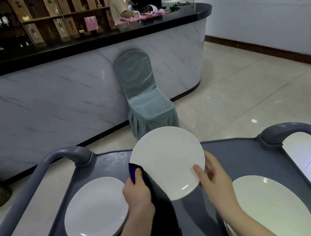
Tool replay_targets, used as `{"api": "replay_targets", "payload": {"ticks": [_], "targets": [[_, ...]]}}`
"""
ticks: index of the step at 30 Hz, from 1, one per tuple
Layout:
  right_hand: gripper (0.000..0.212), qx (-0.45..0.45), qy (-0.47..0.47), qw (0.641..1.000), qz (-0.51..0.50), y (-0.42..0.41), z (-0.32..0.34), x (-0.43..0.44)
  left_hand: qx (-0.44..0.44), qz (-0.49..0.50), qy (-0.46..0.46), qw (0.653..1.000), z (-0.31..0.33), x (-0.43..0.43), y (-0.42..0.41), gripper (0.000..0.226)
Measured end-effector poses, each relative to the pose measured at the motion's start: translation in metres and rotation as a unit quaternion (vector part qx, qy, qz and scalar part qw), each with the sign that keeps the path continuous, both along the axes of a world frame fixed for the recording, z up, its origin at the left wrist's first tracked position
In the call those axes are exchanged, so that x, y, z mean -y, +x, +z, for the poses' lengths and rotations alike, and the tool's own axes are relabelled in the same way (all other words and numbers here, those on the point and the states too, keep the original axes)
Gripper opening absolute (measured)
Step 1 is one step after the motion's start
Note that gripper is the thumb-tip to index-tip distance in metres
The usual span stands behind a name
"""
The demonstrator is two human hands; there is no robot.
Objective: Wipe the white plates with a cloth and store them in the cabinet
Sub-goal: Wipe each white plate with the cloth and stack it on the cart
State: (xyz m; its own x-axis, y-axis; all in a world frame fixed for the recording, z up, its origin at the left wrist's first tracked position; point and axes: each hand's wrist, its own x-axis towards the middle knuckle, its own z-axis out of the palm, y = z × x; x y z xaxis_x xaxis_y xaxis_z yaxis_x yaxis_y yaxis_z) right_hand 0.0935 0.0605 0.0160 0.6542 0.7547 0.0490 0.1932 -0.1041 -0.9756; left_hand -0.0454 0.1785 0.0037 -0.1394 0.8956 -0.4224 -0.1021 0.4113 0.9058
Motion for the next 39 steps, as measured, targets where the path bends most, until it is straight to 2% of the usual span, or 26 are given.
{"api": "replay_targets", "payload": {"ticks": [2, 3, 4, 6, 7, 9, 11, 13, 15, 17, 20, 22, 24, 25, 26, 27, 28, 29, 31, 36, 37, 39], "targets": [[0.063, 0.167, 0.013, 0.983, 0.073, 0.013, 0.009, 0.012, -0.022, -0.024, 0.013, 0.999, 0.010, -0.012, -0.007, 0.031], [0.065, 0.283, 0.016, 0.952, 0.118, 0.018, 0.012, 0.015, -0.030, -0.039, 0.020, 0.999, 0.013, -0.017, -0.010, 0.030], [0.064, 0.391, 0.023, 0.905, 0.164, 0.022, 0.014, 0.017, -0.034, -0.056, 0.025, 0.998, 0.017, -0.021, -0.011, 0.029], [0.059, 0.534, 0.014, 0.810, 0.242, 0.027, 0.020, 0.017, -0.037, -0.101, 0.028, 0.994, 0.027, -0.027, -0.014, 0.027], [0.055, 0.580, 0.007, 0.771, 0.262, 0.029, 0.022, 0.015, -0.040, -0.129, 0.031, 0.990, 0.032, -0.029, -0.015, 0.026], [0.055, 0.644, 0.001, 0.717, 0.268, 0.028, 0.023, 0.012, -0.048, -0.181, 0.034, 0.982, 0.041, -0.030, -0.015, 0.025], [0.053, 0.687, 0.026, 0.679, 0.256, 0.024, 0.024, 0.012, -0.036, -0.203, 0.016, 0.978, 0.052, -0.031, -0.015, 0.024], [0.054, 0.706, 0.034, 0.662, 0.248, 0.022, 0.025, 0.013, -0.005, -0.206, -0.025, 0.978, 0.058, -0.031, -0.016, 0.024], [0.063, 0.704, 0.032, 0.669, 0.237, 0.019, 0.032, 0.013, 0.055, -0.206, -0.064, 0.975, 0.063, -0.027, -0.017, 0.023], [0.068, 0.677, 0.031, 0.698, 0.232, 0.014, 0.042, 0.013, 0.132, -0.202, -0.093, 0.966, 0.066, -0.024, -0.014, 0.024], [0.081, 0.571, 0.011, 0.788, 0.231, 0.003, 0.048, 0.012, 0.268, -0.202, -0.122, 0.934, 0.069, -0.018, -0.003, 0.024], [0.071, 0.477, 0.010, 0.853, 0.211, -0.005, 0.050, 0.010, 0.317, -0.191, -0.102, 0.923, 0.065, -0.009, 0.009, 0.034], [0.057, 0.343, 0.021, 0.919, 0.191, -0.010, 0.053, 0.005, 0.261, -0.224, -0.051, 0.938, 0.064, 0.001, 0.023, 0.062], [0.053, 0.276, 0.038, 0.943, 0.182, -0.011, 0.055, 0.004, 0.215, -0.247, -0.018, 0.945, 0.065, 0.005, 0.027, 0.082], [0.050, 0.221, 0.059, 0.958, 0.171, -0.011, 0.058, 0.003, 0.165, -0.257, 0.029, 0.952, 0.063, 0.007, 0.031, 0.093], [0.048, 0.179, 0.079, 0.967, 0.164, -0.011, 0.063, 0.002, 0.097, -0.250, 0.116, 0.956, 0.060, 0.007, 0.034, 0.089], [0.047, 0.147, 0.094, 0.971, 0.162, -0.011, 0.067, 0.002, 0.027, -0.245, 0.228, 0.942, 0.055, 0.005, 0.036, 0.072], [0.047, 0.120, 0.105, 0.974, 0.163, -0.010, 0.070, 0.002, -0.034, -0.247, 0.323, 0.913, 0.051, 0.005, 0.036, 0.056], [0.046, 0.078, 0.116, 0.976, 0.165, -0.004, 0.073, 0.001, -0.110, -0.277, 0.431, 0.852, 0.041, 0.007, 0.037, 0.060], [0.047, 0.006, 0.099, 0.986, 0.133, 0.008, 0.073, -0.006, -0.233, -0.344, 0.548, 0.725, 0.027, 0.025, 0.039, 0.062], [0.047, 0.000, 0.094, 0.987, 0.130, 0.008, 0.071, -0.006, -0.237, -0.357, 0.551, 0.716, 0.026, 0.027, 0.038, 0.061], [0.047, -0.015, 0.091, 0.988, 0.123, 0.007, 0.069, -0.006, -0.227, -0.384, 0.531, 0.721, 0.028, 0.026, 0.037, 0.059]]}}
